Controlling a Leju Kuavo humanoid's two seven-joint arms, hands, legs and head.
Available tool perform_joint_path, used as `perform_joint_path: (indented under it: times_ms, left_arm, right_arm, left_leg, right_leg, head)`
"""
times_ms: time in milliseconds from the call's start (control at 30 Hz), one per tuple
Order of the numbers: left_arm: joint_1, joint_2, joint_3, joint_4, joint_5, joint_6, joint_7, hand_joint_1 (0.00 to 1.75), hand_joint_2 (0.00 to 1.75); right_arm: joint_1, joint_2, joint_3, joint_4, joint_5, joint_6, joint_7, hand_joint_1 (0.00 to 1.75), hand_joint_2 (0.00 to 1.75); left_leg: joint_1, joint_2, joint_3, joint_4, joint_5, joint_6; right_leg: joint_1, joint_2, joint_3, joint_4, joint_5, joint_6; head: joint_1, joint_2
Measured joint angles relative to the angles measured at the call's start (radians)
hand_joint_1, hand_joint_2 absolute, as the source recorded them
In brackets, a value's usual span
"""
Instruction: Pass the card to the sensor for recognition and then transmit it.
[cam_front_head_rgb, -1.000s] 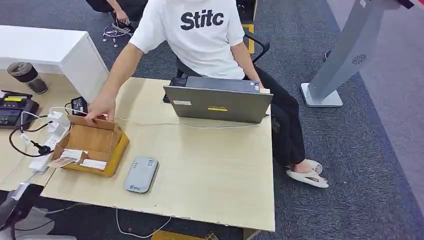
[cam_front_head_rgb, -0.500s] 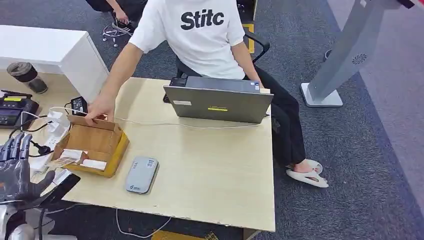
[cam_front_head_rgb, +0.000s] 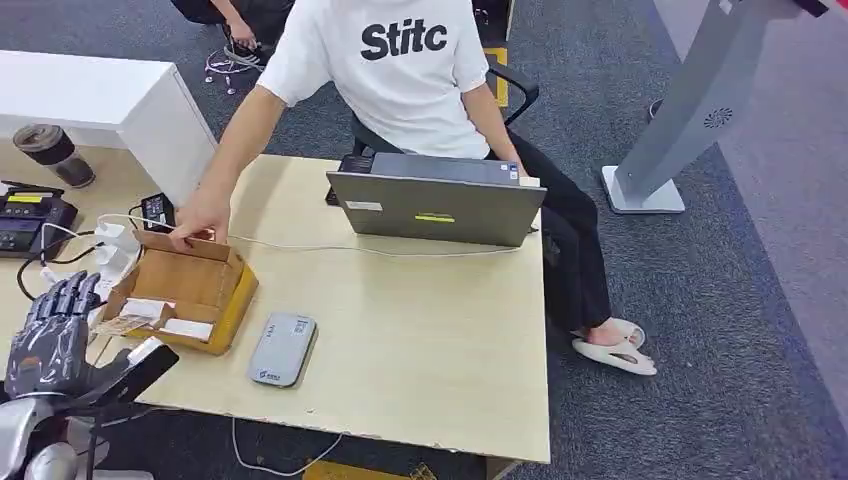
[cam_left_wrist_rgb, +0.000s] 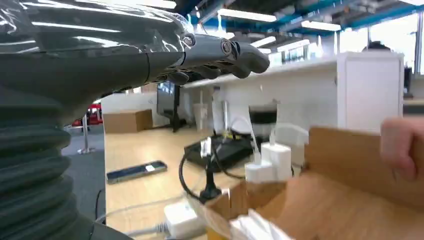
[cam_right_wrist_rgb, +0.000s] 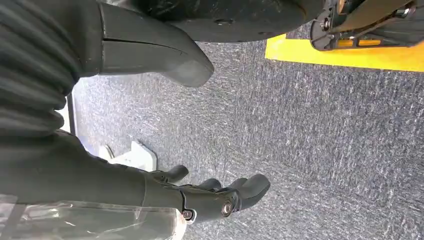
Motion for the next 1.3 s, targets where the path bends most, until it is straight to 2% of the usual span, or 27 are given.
perform_joint_path:
  times_ms: [133,267,667,967,1300]
  left_arm:
    - [0.037,0.061,-0.035,-0.043,0.024,-0.137,0.036,0.0,1.75]
    - [0.051,0.105,-0.045,-0.061,0.01,-0.176,0.06,0.0,1.75]
    - [0.01,0.12,-0.071,-0.014,-0.083,-0.11,0.08,0.0,1.75]
    - [-0.024,0.141,-0.078,0.051,-0.103,-0.107,0.078,0.0,1.75]
    - [-0.056,0.145,-0.088,0.124,-0.119,-0.108,0.072,0.0,1.75]
  right_arm:
    - [0.0,0.0,0.0,0.0,-0.005,-0.002,0.0,0.0,1.75]
    - [0.0,0.0,0.0,0.0,-0.004,-0.002,0.004,0.0,1.75]
    - [0.0,0.0,0.0,0.0,0.003,0.001,0.004,0.0,1.75]
    - [0.0,0.0,0.0,0.0,0.003,-0.001,0.007,0.0,1.75]
    - [0.0,0.0,0.0,0.0,0.015,-0.001,0.007,0.0,1.75]
  left_leg:
    - [0.0,0.001,0.0,0.0,0.0,0.0]
    - [0.0,0.0,0.0,0.0,0.0,0.0]
    - [0.0,0.0,0.0,0.0,0.0,0.0]
    - [0.0,0.0,0.0,0.0,0.0,0.0]
    - [0.0,0.0,0.0,0.0,0.0,0.0]
  right_leg:
    - [0.0,0.0,0.0,0.0,0.0,0.0]
    - [0.0,0.0,0.0,0.0,0.0,0.0]
    - [0.0,0.0,0.0,0.0,0.0,0.0]
    - [0.0,0.0,0.0,0.0,0.0,0.0]
    - [0.0,0.0,0.0,0.0,0.0,0.0]
  head:
    - [0.0,0.0]
    - [0.0,0.0]
    - [0.0,0.0]
    - [0.0,0.0]
    - [0.0,0.0]
